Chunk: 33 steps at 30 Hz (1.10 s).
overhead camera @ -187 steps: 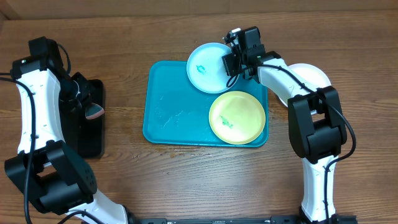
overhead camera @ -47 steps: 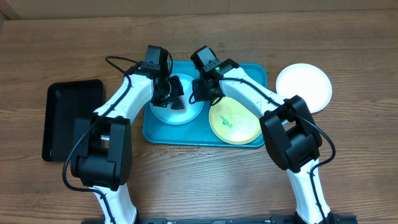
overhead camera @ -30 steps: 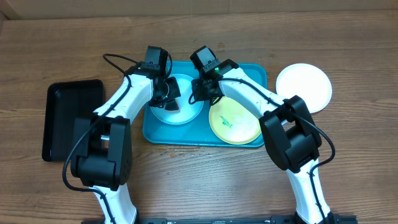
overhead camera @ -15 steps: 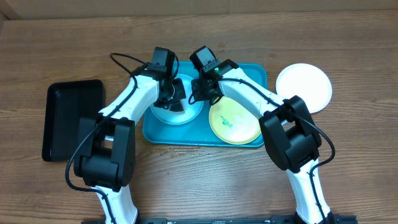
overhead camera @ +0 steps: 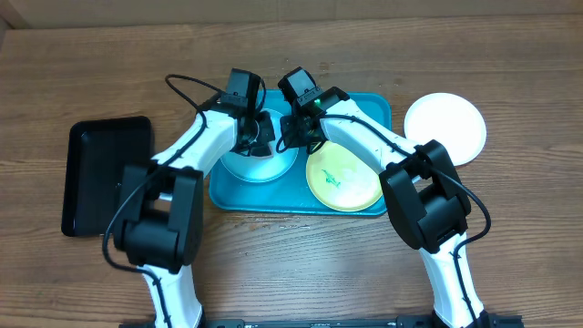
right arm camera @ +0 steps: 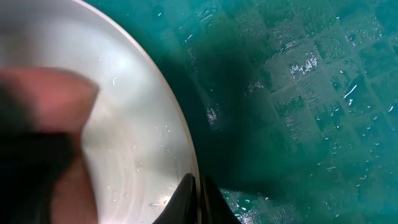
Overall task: Clean dirty plates on tray and stack at the side
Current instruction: 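Scrub the light-blue plate with the left-held sponge while right gripper holds it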
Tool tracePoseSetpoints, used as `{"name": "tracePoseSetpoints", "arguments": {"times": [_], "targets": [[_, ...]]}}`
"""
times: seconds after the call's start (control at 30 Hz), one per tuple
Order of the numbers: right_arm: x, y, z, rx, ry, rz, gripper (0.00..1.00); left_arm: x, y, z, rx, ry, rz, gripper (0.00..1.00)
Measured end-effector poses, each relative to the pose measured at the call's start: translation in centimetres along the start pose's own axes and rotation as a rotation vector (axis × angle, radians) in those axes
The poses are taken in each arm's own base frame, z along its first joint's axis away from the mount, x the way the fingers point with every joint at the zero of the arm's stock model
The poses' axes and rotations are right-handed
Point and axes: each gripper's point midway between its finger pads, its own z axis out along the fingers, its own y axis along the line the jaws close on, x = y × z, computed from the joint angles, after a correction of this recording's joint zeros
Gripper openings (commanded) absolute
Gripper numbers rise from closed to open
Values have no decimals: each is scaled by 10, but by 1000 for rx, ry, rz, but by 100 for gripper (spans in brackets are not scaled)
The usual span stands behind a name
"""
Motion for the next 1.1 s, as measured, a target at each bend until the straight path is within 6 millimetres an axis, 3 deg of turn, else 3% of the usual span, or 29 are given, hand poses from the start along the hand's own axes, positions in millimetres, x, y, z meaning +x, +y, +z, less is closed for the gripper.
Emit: {"name": "tracePoseSetpoints", "arguments": {"times": [0.17, 0.33, 0.5, 0.7, 1.0, 1.1], "targets": [[0, -1, 0, 3, 1, 0, 4, -3, -1, 1, 6, -6, 0, 37], [0, 0, 0, 1, 1, -1, 4, -2, 13, -4, -26, 34, -31, 29], [0, 0, 0, 0, -1, 0, 4, -3, 23, -9, -56, 78, -55, 29], [-1, 0, 0, -2, -5, -1, 4, -13, 12, -18, -15, 70, -36, 29], [-1, 0, 0, -1, -5, -2, 4, -7, 8, -19, 11, 104, -15, 28], [-1, 0, 0, -1, -5, -2, 4, -3, 9, -19, 7, 119, -17, 22]]}}
